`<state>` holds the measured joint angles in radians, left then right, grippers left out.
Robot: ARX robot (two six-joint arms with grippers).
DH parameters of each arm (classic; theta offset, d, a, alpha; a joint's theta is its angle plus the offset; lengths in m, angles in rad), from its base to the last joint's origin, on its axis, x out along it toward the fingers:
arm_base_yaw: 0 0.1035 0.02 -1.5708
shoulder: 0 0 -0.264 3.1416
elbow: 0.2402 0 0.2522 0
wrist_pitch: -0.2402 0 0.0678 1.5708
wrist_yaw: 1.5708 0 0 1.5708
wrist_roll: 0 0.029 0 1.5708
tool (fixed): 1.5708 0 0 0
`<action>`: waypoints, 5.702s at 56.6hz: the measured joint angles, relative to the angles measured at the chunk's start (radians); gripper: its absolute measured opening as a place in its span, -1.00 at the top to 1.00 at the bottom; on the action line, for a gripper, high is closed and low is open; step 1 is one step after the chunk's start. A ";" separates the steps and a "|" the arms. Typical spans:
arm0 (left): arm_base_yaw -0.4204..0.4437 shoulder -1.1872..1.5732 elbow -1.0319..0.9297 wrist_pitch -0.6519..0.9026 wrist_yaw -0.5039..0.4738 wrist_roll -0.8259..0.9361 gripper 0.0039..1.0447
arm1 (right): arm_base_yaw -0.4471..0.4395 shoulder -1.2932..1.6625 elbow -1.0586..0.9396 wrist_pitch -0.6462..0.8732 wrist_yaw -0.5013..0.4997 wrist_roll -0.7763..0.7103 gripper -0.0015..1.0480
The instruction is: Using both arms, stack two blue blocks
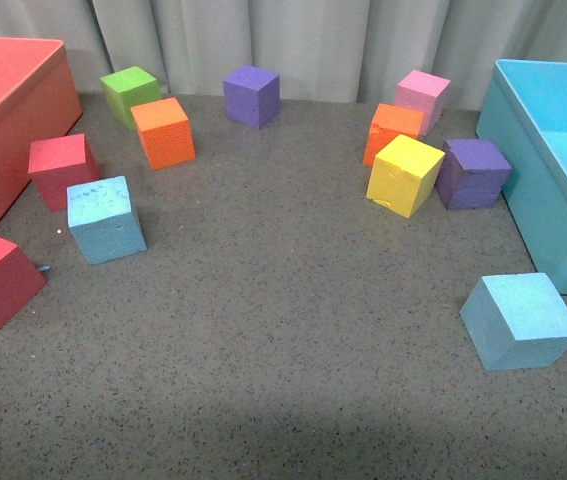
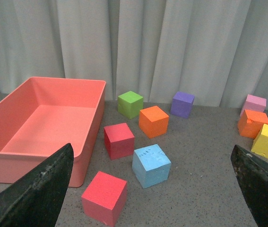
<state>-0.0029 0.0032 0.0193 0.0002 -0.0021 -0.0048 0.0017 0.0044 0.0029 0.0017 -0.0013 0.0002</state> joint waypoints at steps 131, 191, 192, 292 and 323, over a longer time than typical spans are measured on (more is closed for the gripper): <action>0.000 0.000 0.000 0.000 0.000 0.000 -0.88 | 0.152 1.662 0.694 -0.126 0.007 0.164 -0.82; 0.000 0.000 0.000 0.000 0.000 0.000 -0.88 | 0.195 1.984 0.889 -0.186 0.001 0.153 0.12; 0.000 0.000 0.000 0.000 0.000 0.000 -0.88 | 0.196 1.983 0.889 -0.186 0.000 0.154 0.12; 0.000 0.000 0.000 0.000 0.000 0.000 -0.88 | 0.497 2.131 1.358 -0.211 -0.117 0.527 -0.82; 0.000 0.000 0.000 0.000 0.001 0.000 -0.88 | 0.306 1.709 0.450 1.292 0.319 0.017 0.64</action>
<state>-0.0025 0.0032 0.0193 0.0002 -0.0010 -0.0048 0.3073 1.7138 0.4526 1.2938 0.3172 0.0174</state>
